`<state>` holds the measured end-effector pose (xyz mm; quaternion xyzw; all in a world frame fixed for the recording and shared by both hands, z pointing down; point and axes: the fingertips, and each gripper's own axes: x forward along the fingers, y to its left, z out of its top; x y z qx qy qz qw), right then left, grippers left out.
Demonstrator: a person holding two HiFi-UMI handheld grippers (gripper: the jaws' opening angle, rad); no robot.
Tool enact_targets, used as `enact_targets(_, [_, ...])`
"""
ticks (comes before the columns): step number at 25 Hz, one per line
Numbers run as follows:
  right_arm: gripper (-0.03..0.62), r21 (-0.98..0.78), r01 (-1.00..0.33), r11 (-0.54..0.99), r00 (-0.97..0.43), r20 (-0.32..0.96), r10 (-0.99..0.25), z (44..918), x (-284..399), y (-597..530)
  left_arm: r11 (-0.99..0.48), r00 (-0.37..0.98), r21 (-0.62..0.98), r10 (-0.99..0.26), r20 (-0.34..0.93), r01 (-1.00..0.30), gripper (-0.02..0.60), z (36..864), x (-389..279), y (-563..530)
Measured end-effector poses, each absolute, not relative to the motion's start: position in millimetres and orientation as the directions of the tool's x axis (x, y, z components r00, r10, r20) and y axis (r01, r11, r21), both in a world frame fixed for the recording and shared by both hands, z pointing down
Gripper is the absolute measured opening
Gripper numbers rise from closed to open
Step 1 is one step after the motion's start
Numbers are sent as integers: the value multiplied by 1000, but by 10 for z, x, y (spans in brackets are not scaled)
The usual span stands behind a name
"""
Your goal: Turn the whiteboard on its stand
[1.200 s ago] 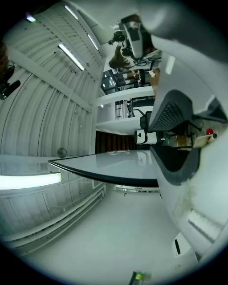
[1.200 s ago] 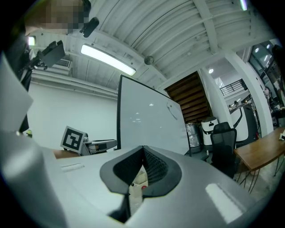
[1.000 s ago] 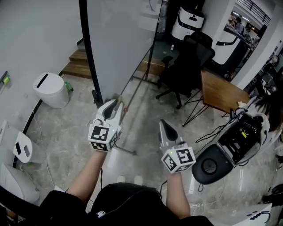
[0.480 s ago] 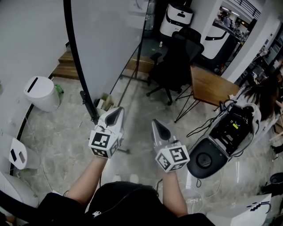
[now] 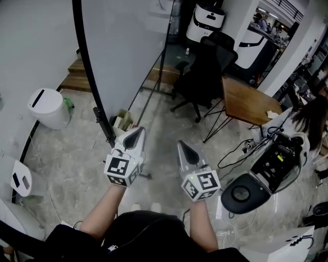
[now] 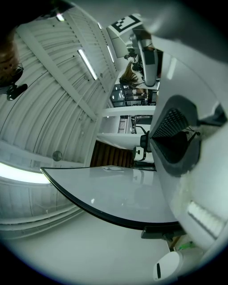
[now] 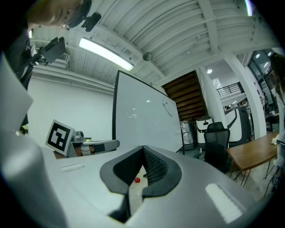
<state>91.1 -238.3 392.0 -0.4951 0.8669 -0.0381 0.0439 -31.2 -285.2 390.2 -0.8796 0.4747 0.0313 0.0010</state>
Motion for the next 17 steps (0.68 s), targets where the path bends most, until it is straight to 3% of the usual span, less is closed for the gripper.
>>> enact_targets(17, [8,-96,-845,526,-527,-25,-850,3951,742,-2631,-538,536,39,-843,-47,-842,3,3956,-498,-3042])
